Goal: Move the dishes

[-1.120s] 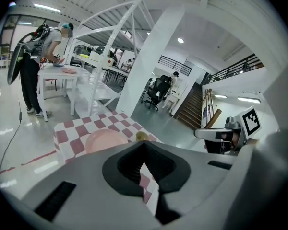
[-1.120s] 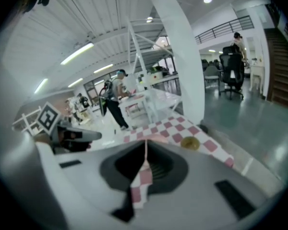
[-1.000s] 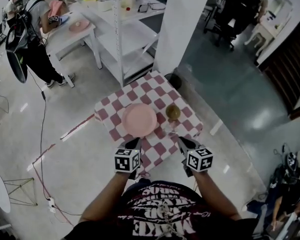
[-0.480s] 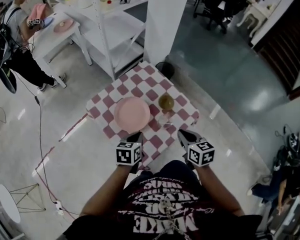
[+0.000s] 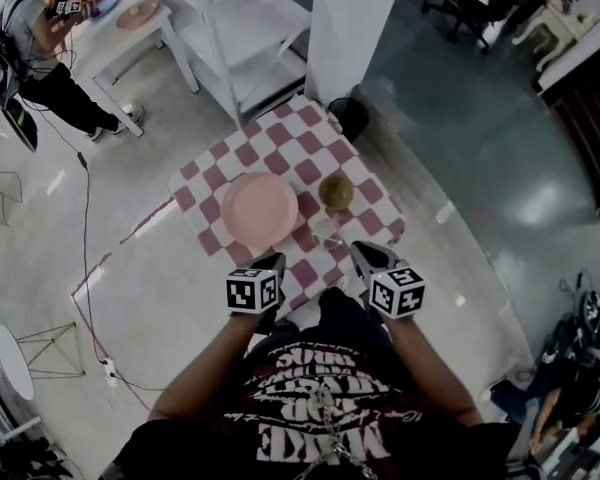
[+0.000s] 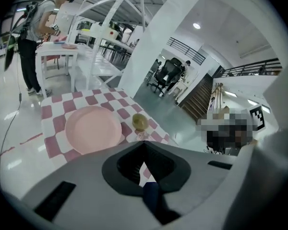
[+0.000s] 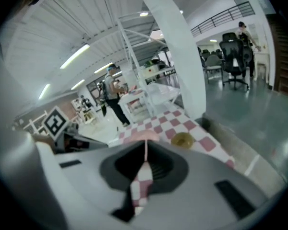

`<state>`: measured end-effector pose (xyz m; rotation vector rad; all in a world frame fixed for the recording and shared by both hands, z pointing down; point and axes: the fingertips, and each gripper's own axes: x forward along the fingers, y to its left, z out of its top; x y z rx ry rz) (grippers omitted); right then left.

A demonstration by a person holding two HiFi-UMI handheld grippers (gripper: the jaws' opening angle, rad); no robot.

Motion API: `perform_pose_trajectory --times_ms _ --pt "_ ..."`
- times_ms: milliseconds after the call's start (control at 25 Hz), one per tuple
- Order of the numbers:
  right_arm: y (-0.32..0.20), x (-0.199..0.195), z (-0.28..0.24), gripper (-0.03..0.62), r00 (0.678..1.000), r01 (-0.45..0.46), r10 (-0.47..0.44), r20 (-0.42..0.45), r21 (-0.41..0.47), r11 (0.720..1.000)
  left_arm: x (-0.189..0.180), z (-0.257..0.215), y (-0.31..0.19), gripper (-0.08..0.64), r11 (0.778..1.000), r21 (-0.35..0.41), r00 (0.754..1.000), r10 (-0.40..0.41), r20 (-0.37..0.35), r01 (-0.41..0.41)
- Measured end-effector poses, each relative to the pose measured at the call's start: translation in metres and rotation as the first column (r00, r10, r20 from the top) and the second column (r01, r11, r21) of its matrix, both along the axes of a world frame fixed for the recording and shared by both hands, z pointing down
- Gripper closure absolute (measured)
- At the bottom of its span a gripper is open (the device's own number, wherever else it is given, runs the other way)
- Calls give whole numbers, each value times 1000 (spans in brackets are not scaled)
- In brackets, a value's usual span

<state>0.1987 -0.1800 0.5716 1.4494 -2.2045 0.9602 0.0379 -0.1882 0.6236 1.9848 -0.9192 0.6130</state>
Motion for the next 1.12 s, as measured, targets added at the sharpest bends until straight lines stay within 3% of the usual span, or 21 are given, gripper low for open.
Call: perform_pose_trajectory --times_ms 80,200,440,640,840,920,1000,1040,1120 --pt "-18 14 5 555 999 37 -37 5 -3 999 16 9 -10 535 999 -27 1000 -28 1 28" --pt "-40 30 13 555 995 94 -93 35 -21 995 38 29 -13 429 994 -88 998 -62 2 62" --pt "-66 69 41 555 981 185 -180 70 -79 980 79 98 -24 383 968 -193 986 -148 74 160" --pt "-77 97 56 555 975 217 -208 79 -125 968 96 148 -36 383 949 -234 969 -176 171 213" --pt "-82 110 64 555 967 252 -241 88 -153 956 101 193 -39 377 944 -247 944 -140 297 218" --pt "-83 109 69 555 963 267 -255 90 -162 950 104 203 -31 391 926 -302 945 -132 300 225" --pt "-84 105 72 555 959 282 -270 89 -169 944 102 204 -17 462 898 -370 936 -108 335 236" --pt "-84 101 72 555 957 288 -276 89 -170 942 100 201 -20 498 911 -351 930 -86 357 219" --pt "-84 91 70 555 954 296 -285 90 -166 941 92 193 -38 512 956 -246 918 -54 392 161"
